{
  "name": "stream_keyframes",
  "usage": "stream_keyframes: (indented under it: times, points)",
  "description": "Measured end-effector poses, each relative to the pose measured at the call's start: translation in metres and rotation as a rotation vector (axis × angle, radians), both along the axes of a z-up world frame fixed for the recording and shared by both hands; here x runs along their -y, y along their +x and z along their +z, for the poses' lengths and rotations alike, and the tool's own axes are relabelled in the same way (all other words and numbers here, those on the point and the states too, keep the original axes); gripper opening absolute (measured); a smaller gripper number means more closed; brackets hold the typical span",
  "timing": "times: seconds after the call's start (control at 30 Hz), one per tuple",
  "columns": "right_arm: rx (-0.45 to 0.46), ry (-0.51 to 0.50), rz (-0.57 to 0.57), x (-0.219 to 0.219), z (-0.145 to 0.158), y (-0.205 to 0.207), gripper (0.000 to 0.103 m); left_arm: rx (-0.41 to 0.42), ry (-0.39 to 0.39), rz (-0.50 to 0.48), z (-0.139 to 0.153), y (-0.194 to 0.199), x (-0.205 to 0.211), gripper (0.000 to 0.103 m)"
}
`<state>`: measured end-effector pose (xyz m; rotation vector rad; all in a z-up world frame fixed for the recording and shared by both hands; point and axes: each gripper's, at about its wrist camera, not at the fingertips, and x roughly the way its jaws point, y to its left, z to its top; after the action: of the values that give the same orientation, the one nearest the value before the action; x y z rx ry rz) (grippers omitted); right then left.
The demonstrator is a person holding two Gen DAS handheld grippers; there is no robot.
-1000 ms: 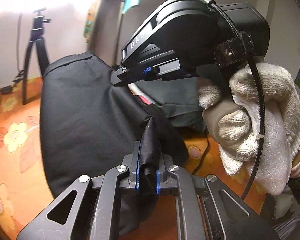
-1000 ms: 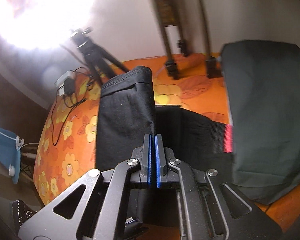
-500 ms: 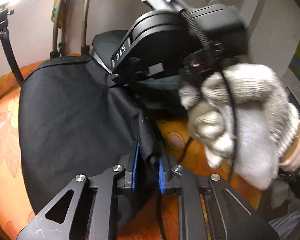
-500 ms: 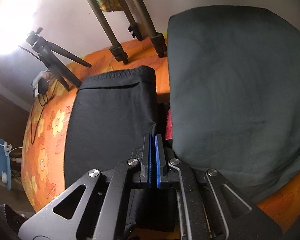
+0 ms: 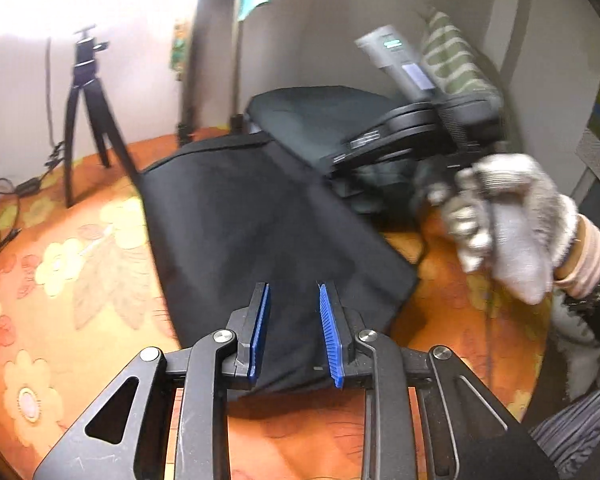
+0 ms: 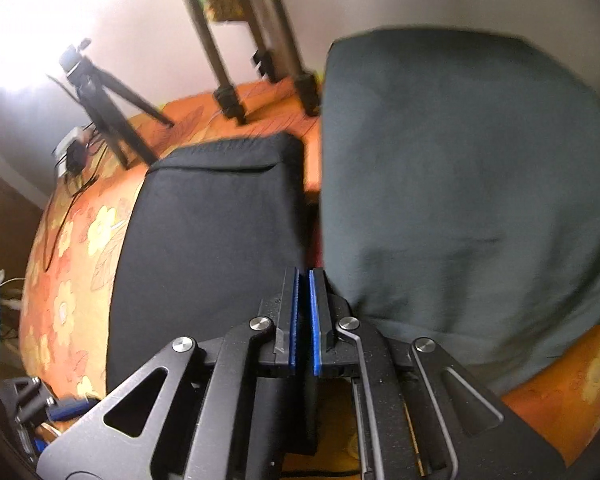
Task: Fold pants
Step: 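Open the left tool and release the folded trousers, then lower both open tools onto the folded trouser stack's end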
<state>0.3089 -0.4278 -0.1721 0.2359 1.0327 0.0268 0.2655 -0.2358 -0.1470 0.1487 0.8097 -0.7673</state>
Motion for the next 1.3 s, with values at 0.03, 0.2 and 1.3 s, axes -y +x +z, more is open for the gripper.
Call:
stream_keyframes:
  times: [0.03, 0.2, 1.3]
  points:
    - [0.021, -0.019, -0.007, 0.001, 0.006, -0.004, 0.004, 0.015, 0.01, 0.013, -0.001, 0.003, -0.001, 0.024]
    - [0.134, -0.018, 0.081, -0.014, 0.028, -0.019, 0.007, 0.015, 0.002, 0.071, -0.006, 0.027, -0.013, 0.024]
    - [0.011, 0.233, 0.051, 0.025, 0.005, -0.05, 0.058, -0.134, -0.025, 0.179, -0.029, 0.079, -0.035, 0.05]
